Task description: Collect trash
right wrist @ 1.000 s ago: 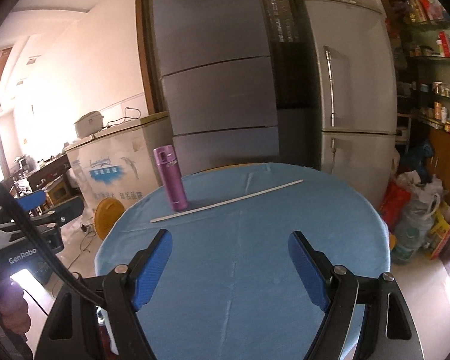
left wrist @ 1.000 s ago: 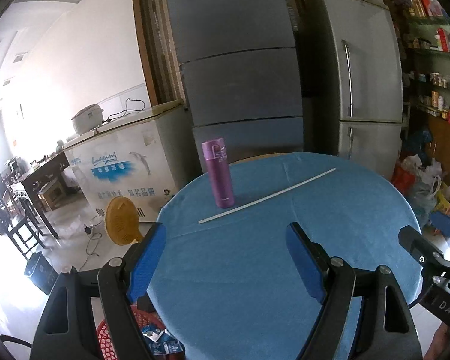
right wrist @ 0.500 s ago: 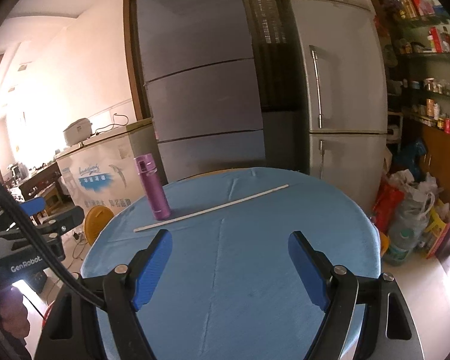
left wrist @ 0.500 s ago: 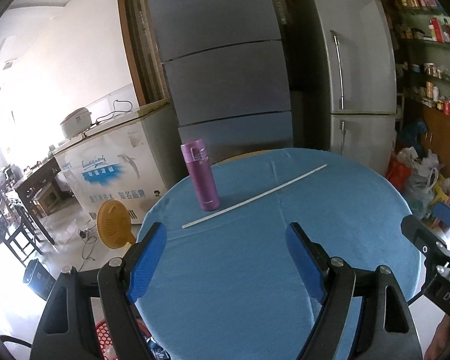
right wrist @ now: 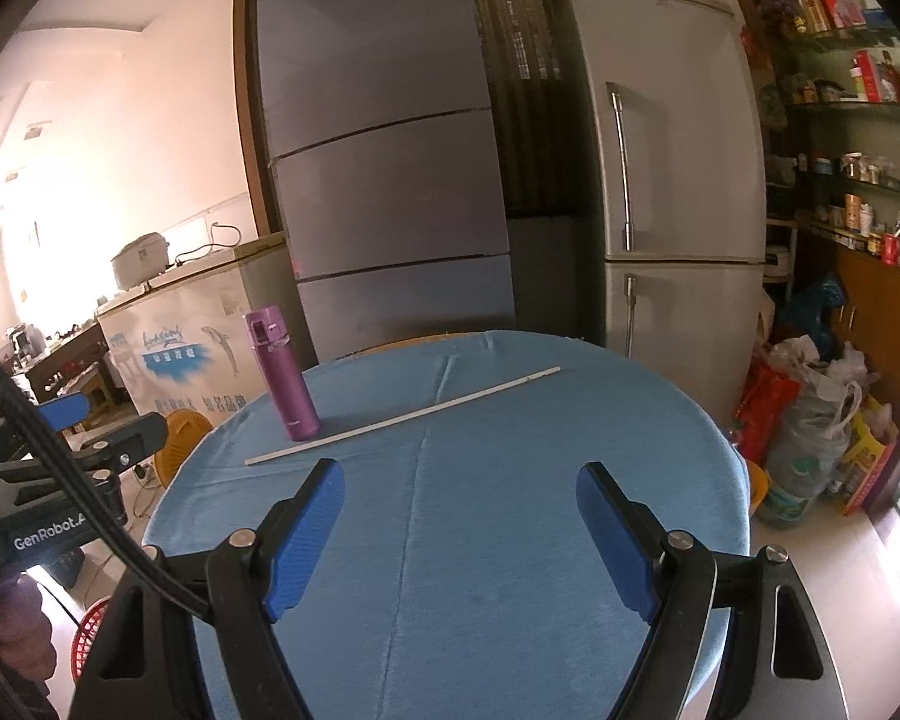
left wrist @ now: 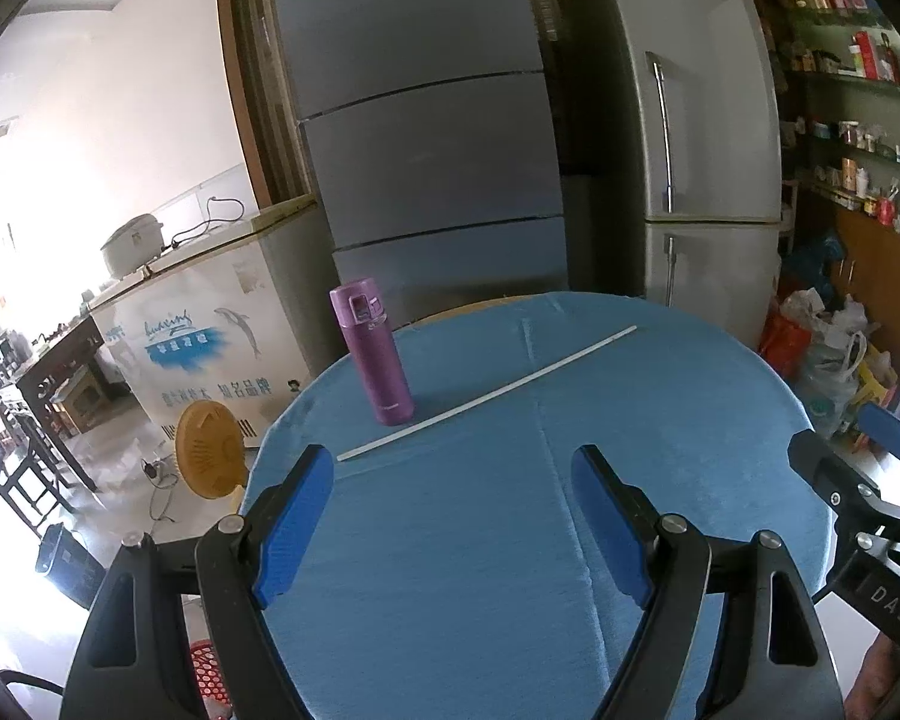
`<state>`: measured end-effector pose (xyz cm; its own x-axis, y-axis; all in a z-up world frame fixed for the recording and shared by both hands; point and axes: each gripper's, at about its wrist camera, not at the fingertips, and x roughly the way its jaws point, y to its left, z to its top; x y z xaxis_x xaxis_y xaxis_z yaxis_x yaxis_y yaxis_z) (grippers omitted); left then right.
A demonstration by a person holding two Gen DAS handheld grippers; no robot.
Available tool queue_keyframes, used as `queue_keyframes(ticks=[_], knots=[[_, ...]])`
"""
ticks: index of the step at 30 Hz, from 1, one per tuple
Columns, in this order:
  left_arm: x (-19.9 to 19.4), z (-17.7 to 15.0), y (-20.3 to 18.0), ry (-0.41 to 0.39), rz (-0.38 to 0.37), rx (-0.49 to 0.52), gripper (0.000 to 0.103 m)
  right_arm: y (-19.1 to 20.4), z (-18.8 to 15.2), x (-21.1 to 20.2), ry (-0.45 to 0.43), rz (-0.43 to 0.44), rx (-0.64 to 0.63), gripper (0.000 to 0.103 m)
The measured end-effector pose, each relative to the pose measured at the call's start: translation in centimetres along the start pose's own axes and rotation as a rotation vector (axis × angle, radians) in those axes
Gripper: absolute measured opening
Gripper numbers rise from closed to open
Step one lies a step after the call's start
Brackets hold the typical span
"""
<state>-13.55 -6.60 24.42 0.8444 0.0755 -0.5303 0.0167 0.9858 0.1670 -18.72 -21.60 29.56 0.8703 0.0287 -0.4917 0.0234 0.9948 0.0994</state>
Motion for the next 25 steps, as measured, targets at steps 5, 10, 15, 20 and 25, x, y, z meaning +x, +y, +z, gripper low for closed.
queue_keyframes(ticks=[5, 10, 15, 20, 25], knots=[[0.1, -0.2, 0.5, 0.005, -0.011, -0.010, 0.082, 0.6, 0.2, 0.0, 0.004, -0.007, -0.007, 0.083], [0.2, -0.4, 1.3, 0.000, -0.014, -0.019, 0.082, 1.6, 0.3, 0.0, 0.004, -0.015, -0.024, 0.083], [0.7, -0.7, 2.3, 0.002, -0.017, -0.031, 0.082, 2.7, 0.1, 0.4, 0.012, -0.024, -0.046, 0.083], [2.0, -1.5, 3.0, 0.022, -0.021, -0.042, 0.082, 3.1, -0.3, 1.9, 0.030, -0.033, -0.050, 0.083], [6.2, -3.7, 2.7, 0.110, -0.068, -0.051, 0.082, 2.3, -2.8, 6.1, 0.067, -0.031, -0.034, 0.083]])
